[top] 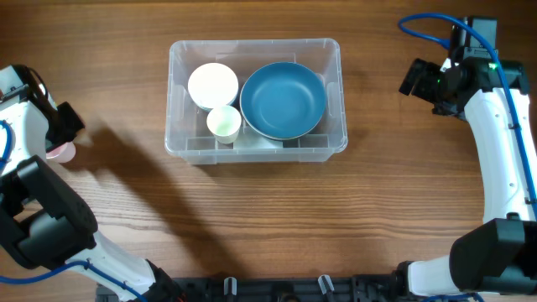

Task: Pack container
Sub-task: 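Move left gripper to the pink cup and grasp it, then carry the pink cup into the bin and drop it in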

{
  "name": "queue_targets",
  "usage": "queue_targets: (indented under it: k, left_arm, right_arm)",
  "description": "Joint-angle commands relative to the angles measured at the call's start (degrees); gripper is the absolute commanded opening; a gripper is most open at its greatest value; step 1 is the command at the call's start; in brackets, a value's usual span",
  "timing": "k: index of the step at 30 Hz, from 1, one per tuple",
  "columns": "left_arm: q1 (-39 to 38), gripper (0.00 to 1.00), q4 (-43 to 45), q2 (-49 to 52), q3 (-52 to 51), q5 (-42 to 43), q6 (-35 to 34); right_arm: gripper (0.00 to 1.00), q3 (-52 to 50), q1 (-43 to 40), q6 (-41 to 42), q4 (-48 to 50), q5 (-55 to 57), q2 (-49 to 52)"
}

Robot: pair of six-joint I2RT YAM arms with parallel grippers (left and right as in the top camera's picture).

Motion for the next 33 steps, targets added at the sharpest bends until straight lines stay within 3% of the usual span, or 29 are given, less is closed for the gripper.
queue_targets:
  k: [1, 6, 11, 23, 27, 33]
  left_arm:
    - [0.0, 0.04, 0.0, 0.9, 0.3, 0.1, 0.0]
    - [-2.7, 0.04, -0.1, -2.2, 0.9, 0.8, -0.2]
    - [-11.7, 0.04, -0.2, -11.0, 1.9, 1.9, -0.2]
    - [-46.2, 0.04, -3.5, -40.6, 3.0, 1.8, -0.2]
    - [-53.9, 0.04, -10.1, -39.3, 3.0, 1.6, -0.2]
    - [-54.5, 0.04, -13.9, -27.9, 2.9, 2.3, -0.2]
  right_arm:
    - [1.0, 0.3, 0.1, 0.3, 0.2, 0.7, -1.0]
    - [1.0, 0.3, 0.1, 0.3, 0.2, 0.7, -1.0]
    - [1.0, 0.3, 0.1, 0.3, 0.2, 0.8, -1.0]
    - [1.0, 0.3, 0.1, 0.3, 0.2, 0.7, -1.0]
    - [1.0, 0.3, 0.1, 0.3, 0.2, 0.7, -1.0]
    - [1.0, 0.3, 0.1, 0.3, 0.2, 0.7, -1.0]
